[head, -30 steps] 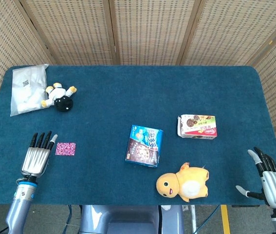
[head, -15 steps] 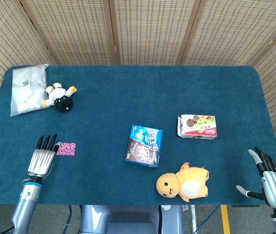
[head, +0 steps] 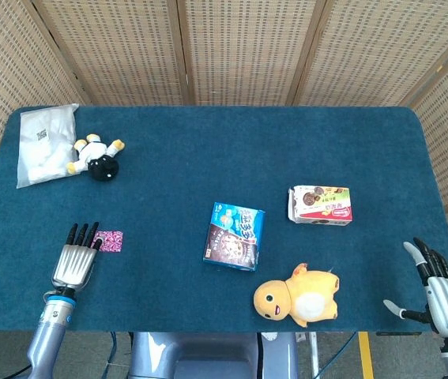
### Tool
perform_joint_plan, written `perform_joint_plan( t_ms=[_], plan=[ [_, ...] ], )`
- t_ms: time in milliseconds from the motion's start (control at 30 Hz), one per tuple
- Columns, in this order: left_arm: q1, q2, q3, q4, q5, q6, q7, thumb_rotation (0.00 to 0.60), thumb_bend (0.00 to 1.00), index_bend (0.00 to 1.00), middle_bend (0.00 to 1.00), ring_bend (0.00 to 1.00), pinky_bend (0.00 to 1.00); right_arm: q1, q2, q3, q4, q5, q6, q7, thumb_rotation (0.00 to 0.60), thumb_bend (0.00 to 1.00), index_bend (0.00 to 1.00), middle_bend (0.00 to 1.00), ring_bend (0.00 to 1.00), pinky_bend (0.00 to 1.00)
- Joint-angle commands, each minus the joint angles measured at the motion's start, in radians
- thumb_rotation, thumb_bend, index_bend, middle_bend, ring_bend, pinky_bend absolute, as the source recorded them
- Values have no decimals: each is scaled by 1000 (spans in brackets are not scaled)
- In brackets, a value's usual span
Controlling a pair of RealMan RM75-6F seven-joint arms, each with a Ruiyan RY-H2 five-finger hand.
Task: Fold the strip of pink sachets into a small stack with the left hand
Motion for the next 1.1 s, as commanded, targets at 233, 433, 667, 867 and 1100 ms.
perform_joint_plan(
  t_ms=[233, 433, 667, 867, 1100],
  plan=[
    [-14, -28, 3, 34, -41, -8, 33, 600, 964, 199, 0, 0, 0, 0, 4, -2, -2, -1, -3, 3, 600, 107, 43, 0, 0, 0],
    [-22, -39, 7, 46, -63, -11, 47, 600, 962, 199, 0, 0, 0, 0, 6, -1, -2, 2, -5, 6, 600, 106, 43, 0, 0, 0],
    [-31, -59, 8, 63, -80, -12, 56, 600, 961, 184, 0, 0, 0, 0, 6, -1, -3, 3, -6, 5, 600, 106, 43, 0, 0, 0],
    [-37, -80, 4, 84, -94, -13, 51, 600, 961, 161, 0, 0, 0, 2, 6, 0, -4, 3, -7, 6, 600, 106, 43, 0, 0, 0],
    [-41, -92, 8, 102, -104, -13, 53, 600, 960, 156, 0, 0, 0, 2, 7, 1, -7, 7, -9, 4, 600, 105, 43, 0, 0, 0]
  ],
)
